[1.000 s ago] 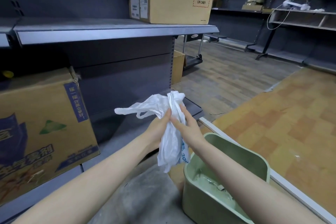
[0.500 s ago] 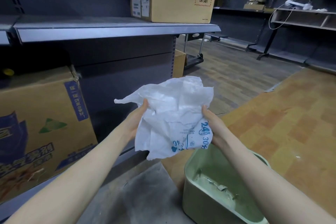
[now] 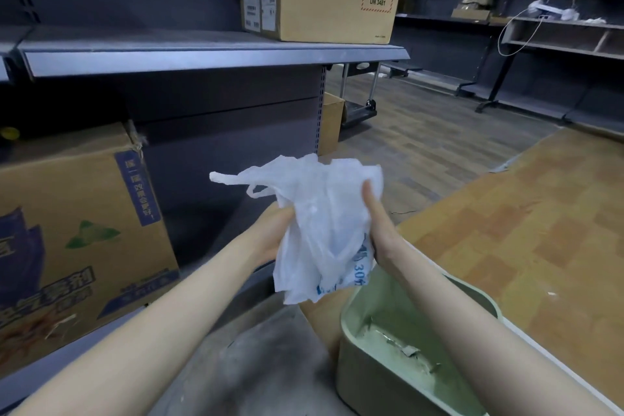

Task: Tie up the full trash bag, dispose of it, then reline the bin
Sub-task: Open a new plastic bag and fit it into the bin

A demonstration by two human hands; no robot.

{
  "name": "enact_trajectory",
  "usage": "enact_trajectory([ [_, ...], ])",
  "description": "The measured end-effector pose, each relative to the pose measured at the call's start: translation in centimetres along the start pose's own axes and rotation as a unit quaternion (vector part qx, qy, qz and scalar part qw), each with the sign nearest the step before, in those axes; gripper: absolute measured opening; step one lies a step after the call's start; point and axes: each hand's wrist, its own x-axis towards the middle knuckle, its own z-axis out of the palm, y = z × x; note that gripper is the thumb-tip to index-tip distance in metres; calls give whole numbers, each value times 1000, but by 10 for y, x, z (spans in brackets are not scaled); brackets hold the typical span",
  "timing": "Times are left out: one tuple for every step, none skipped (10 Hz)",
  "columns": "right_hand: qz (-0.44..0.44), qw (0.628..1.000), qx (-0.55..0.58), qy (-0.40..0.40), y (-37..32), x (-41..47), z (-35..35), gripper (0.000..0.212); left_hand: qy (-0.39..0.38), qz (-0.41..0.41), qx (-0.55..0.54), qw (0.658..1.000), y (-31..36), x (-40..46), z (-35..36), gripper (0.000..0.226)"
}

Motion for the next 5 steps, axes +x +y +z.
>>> enact_trajectory([
  [-25,984,-175,-26,6,-3,27,145,152,91,-7,984,-8,10,23,43],
  [-59,980,-186,-31,16,-4,38,104,169,77,-277,943,-33,19,23,80],
  [-77,983,-168,-2,8,-9,30,30,125,54,114,984,-38,7,15,25],
  [9,998,-51,35,5,-6,12,23,176,25,103,979,-25,6,0,24],
  [93,986,127,62,-4,-8,-9,29,207,-8,113,972,-11,7,-32,32],
])
